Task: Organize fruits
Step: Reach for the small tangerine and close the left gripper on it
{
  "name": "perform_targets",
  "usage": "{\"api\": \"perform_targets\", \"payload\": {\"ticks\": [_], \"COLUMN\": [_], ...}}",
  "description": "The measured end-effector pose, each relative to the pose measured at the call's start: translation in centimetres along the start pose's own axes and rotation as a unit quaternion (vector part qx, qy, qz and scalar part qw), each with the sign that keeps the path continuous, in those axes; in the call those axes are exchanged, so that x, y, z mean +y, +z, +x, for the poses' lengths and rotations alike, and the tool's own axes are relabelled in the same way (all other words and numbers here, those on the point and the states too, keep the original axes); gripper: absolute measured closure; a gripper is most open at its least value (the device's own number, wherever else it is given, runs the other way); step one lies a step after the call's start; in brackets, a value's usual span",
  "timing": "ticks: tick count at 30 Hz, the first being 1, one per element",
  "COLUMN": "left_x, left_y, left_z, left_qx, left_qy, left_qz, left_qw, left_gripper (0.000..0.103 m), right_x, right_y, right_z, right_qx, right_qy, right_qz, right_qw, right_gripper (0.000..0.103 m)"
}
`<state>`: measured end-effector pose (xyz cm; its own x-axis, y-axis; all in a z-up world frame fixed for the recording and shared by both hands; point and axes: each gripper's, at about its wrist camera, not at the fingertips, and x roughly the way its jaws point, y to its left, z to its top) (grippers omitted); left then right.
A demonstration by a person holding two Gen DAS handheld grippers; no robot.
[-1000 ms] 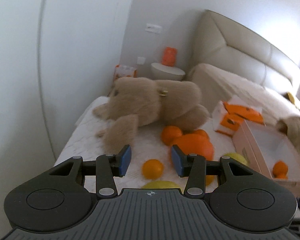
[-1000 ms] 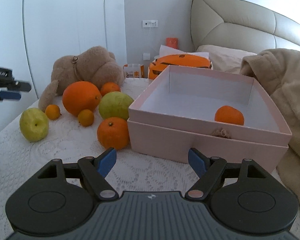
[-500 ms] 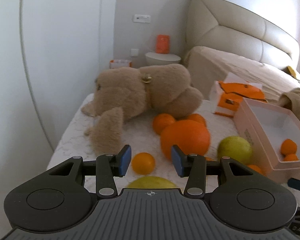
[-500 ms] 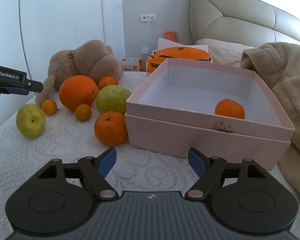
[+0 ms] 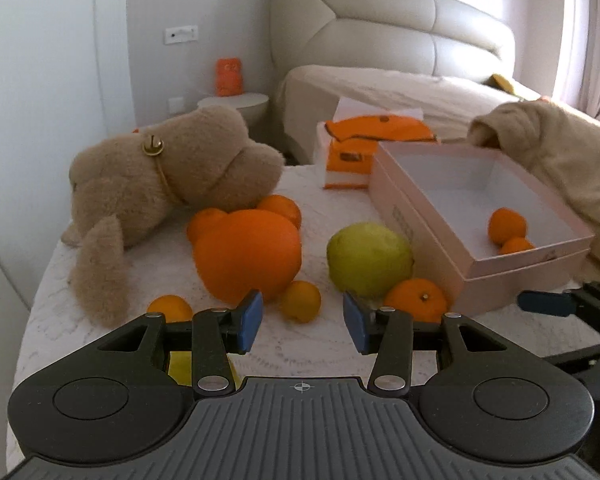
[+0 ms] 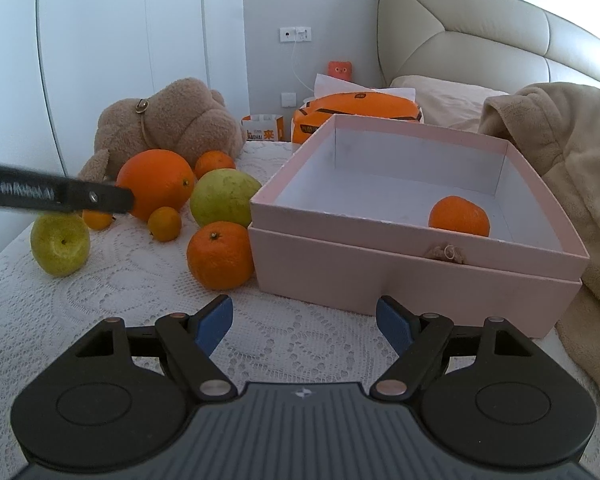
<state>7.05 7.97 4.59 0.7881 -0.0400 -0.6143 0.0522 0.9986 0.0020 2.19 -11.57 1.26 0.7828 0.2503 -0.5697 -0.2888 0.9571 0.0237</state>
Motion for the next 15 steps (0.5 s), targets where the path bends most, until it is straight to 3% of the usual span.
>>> {"api": "perform_targets", "payload": {"ticks": [7,12,15], "left_x": [-1.2,-1.9,-2.1], "left_y": [0.3,0.2,0.0], "left_z": [3.7,4.0,4.1], "left_qx": [0.046,0.034,0.028], "left_qy": [0.037,0.057,0.066], "left_qz": [0.002,0.008,0.018], "left_qw": [0.9982,0.9978,0.9973], "left_gripper": [0.054,0.057,0.075], "right_x": [-0.1,-0.1,-0.1], "right_y": [-0.1,-0.1,-0.1], "right_z": [0.0,0.0,0.1], "right_qx": [0.001,0.001,0.004], "right_qy": [-0.001,0.0,-0.001], "right_qz": [0.0,0.0,0.0], "right_qw": [1.0,1.0,1.0], "right_gripper": [0.024,0.024,0.024]}}
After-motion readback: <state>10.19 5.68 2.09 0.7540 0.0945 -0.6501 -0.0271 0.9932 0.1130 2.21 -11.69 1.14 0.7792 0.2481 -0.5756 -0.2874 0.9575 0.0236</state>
